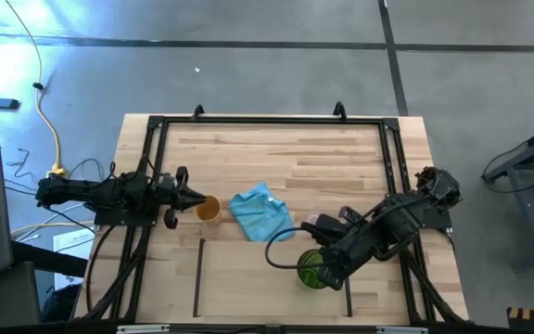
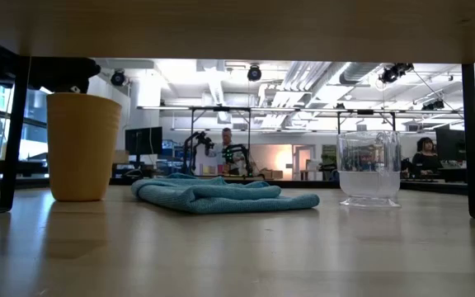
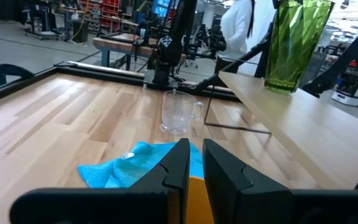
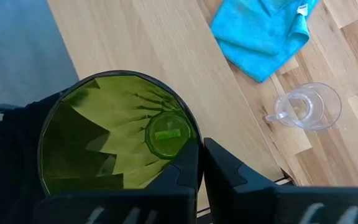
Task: Stack small to large cups/mugs on shelf
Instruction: Put the green cup on the shelf, then put the yellow cup on the shelf
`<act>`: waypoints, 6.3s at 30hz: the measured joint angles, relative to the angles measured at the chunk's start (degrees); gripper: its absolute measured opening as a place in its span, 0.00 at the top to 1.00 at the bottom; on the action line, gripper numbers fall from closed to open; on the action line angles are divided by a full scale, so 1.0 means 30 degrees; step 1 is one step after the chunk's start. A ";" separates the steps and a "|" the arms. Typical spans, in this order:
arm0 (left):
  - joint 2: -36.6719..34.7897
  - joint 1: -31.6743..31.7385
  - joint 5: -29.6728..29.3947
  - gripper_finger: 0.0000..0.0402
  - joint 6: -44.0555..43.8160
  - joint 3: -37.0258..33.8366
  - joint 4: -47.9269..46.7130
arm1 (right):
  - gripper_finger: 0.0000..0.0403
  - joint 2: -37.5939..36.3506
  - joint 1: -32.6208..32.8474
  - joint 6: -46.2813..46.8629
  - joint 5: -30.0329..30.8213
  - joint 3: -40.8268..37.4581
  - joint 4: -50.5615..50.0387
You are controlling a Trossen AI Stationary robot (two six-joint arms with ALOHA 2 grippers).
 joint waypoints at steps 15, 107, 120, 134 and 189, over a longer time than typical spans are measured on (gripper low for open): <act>0.0004 -0.0007 0.0153 0.91 -0.0219 -0.0007 -0.0022 | 1.00 -0.0007 0.0076 0.0365 -0.0330 0.0000 0.0000; 0.0130 0.0000 -0.8034 0.91 0.1344 0.4765 0.1019 | 0.82 -0.5884 -0.8186 -2.3330 1.1034 0.0036 0.5785; 0.4307 0.0000 -0.7746 0.91 -0.5109 0.9198 -0.4319 | 0.82 -0.8319 -1.3216 -1.9826 0.9624 0.0010 0.3942; 1.2704 0.0000 -0.4424 0.91 -0.5928 1.7396 -1.9759 | 0.82 -1.3722 -1.4065 -1.7832 0.1975 -0.9174 0.7227; 1.8160 0.0000 -0.1429 0.91 -0.3144 1.7406 -2.0261 | 0.66 -2.0632 -1.4095 -1.3338 -0.0914 -2.3255 1.9078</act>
